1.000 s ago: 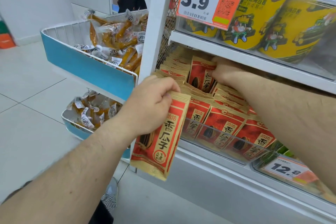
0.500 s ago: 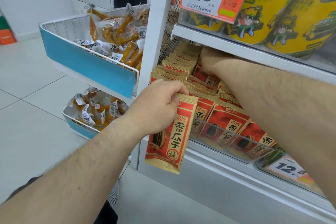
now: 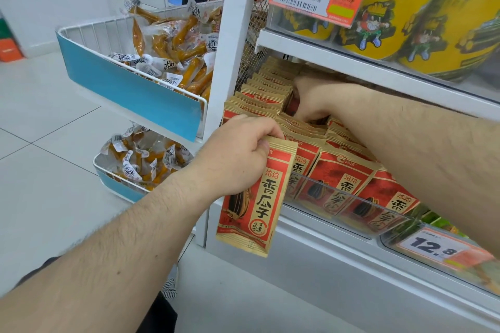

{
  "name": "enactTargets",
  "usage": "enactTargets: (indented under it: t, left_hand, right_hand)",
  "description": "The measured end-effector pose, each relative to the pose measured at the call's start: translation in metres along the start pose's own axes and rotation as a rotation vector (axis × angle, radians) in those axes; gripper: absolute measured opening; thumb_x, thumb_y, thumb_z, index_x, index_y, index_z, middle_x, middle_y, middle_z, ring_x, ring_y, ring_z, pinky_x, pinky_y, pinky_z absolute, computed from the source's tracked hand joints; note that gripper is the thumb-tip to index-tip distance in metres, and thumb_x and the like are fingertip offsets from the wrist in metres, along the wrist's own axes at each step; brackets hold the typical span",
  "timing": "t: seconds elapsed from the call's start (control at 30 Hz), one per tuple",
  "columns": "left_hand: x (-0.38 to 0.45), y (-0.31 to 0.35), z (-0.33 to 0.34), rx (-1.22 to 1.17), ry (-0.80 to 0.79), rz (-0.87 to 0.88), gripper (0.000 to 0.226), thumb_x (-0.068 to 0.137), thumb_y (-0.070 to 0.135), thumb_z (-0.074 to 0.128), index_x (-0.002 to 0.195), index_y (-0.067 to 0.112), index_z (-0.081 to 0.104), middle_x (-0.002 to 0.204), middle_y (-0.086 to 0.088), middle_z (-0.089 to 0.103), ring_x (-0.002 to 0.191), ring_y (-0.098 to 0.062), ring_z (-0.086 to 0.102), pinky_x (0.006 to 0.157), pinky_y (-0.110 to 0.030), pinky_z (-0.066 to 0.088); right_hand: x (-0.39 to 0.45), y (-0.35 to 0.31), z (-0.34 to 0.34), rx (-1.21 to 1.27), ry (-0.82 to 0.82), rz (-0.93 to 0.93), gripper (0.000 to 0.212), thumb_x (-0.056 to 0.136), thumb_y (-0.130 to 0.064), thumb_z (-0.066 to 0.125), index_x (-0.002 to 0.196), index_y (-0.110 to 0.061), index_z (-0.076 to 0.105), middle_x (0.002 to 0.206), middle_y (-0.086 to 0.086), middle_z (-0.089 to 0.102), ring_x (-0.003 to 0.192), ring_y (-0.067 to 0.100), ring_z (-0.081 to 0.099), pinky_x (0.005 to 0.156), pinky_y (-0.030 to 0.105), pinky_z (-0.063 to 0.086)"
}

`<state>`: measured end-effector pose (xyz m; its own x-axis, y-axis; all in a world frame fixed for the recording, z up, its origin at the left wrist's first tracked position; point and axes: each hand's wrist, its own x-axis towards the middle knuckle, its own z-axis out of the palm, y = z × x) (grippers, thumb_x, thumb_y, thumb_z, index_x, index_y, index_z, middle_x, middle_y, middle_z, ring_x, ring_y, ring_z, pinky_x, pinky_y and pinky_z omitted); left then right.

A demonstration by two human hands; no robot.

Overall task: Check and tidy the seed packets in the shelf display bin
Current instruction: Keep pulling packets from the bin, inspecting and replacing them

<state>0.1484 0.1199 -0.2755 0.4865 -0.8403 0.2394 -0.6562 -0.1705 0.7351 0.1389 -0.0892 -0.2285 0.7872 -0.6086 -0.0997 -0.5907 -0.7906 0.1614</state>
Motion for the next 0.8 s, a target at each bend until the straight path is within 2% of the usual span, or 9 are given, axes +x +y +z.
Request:
enactTargets:
  t: [0.1,0.3,0.37,0.47,0.53,0.63,0.7,0.73,0.8]
  left_hand:
    - [0.000,0.000,0.001,0.001,0.010,0.002,0.025,0.099,0.017,0.046,0.096,0.038,0.058,0.096,0.019,0.050,0.103,-0.004,0.050,0.093,-0.037,0.048]
    - [-0.001,0.002,0.005,0.000,-0.003,0.002,0.024,0.100,0.019,0.045,0.096,0.039,0.058,0.094,0.020,0.050,0.101,-0.003,0.050,0.090,-0.034,0.048]
    - [-0.001,0.002,0.006,-0.006,-0.008,0.004,0.023,0.100,0.019,0.046,0.097,0.038,0.058,0.096,0.018,0.053,0.101,-0.004,0.051,0.089,-0.033,0.049]
    - [-0.002,0.004,0.008,-0.041,-0.029,0.002,0.022,0.100,0.019,0.047,0.096,0.037,0.059,0.098,0.016,0.059,0.096,-0.005,0.057,0.081,-0.029,0.051]
    - [-0.003,0.006,0.009,-0.049,-0.045,0.004,0.022,0.100,0.018,0.048,0.097,0.037,0.060,0.097,0.017,0.060,0.094,-0.004,0.058,0.078,-0.027,0.050]
    - [-0.005,0.010,0.011,-0.042,-0.024,0.023,0.020,0.100,0.019,0.048,0.098,0.035,0.060,0.096,0.018,0.060,0.095,-0.004,0.058,0.082,-0.029,0.052]
    - [-0.004,0.012,0.013,-0.032,0.029,0.057,0.019,0.099,0.018,0.048,0.101,0.032,0.062,0.097,0.017,0.061,0.097,-0.005,0.058,0.085,-0.033,0.052]
    - [-0.004,0.014,0.014,-0.025,0.056,0.073,0.020,0.099,0.018,0.048,0.103,0.031,0.063,0.098,0.016,0.062,0.099,-0.006,0.057,0.087,-0.035,0.051]
    - [-0.006,0.019,0.019,-0.026,0.087,0.110,0.021,0.097,0.015,0.049,0.106,0.028,0.064,0.099,0.016,0.062,0.101,-0.009,0.056,0.089,-0.038,0.049]
  right_hand:
    - [0.001,0.000,0.004,0.021,-0.034,0.004,0.060,0.066,-0.035,0.084,0.116,-0.011,0.061,0.092,0.004,0.063,0.079,0.021,0.060,0.067,0.029,0.050]
    - [-0.002,0.003,0.005,0.071,-0.024,-0.001,0.041,0.079,-0.030,0.075,0.113,-0.012,0.060,0.087,0.002,0.061,0.073,0.017,0.058,0.055,0.027,0.044]
    - [-0.008,0.004,-0.001,0.073,-0.016,-0.029,0.040,0.087,-0.033,0.067,0.120,-0.012,0.059,0.098,0.005,0.064,0.082,0.020,0.060,0.066,0.029,0.049]
    - [-0.034,0.008,-0.012,0.090,0.006,-0.076,0.046,0.094,-0.042,0.056,0.131,-0.014,0.055,0.122,0.008,0.062,0.104,0.026,0.059,0.085,0.034,0.048]
    - [-0.065,0.009,-0.014,-0.012,0.119,-0.145,0.037,0.097,-0.037,0.050,0.126,-0.016,0.058,0.118,0.008,0.064,0.100,0.028,0.059,0.082,0.035,0.049]
    - [-0.112,0.010,-0.002,-0.099,0.510,-0.260,0.023,0.090,-0.021,0.046,0.103,-0.015,0.065,0.095,0.007,0.066,0.086,0.032,0.062,0.071,0.041,0.053]
    - [-0.139,0.010,0.007,0.131,0.739,-0.270,0.023,0.084,-0.020,0.046,0.092,-0.012,0.067,0.087,0.004,0.067,0.077,0.030,0.063,0.069,0.042,0.053]
    - [-0.151,0.009,0.011,0.306,0.790,-0.233,0.021,0.084,-0.022,0.049,0.091,-0.014,0.068,0.087,0.001,0.068,0.071,0.022,0.061,0.069,0.038,0.052]
    - [-0.166,0.007,0.022,0.632,0.694,-0.078,0.012,0.086,-0.031,0.060,0.090,-0.023,0.067,0.084,-0.010,0.067,0.061,0.006,0.053,0.065,0.026,0.046]
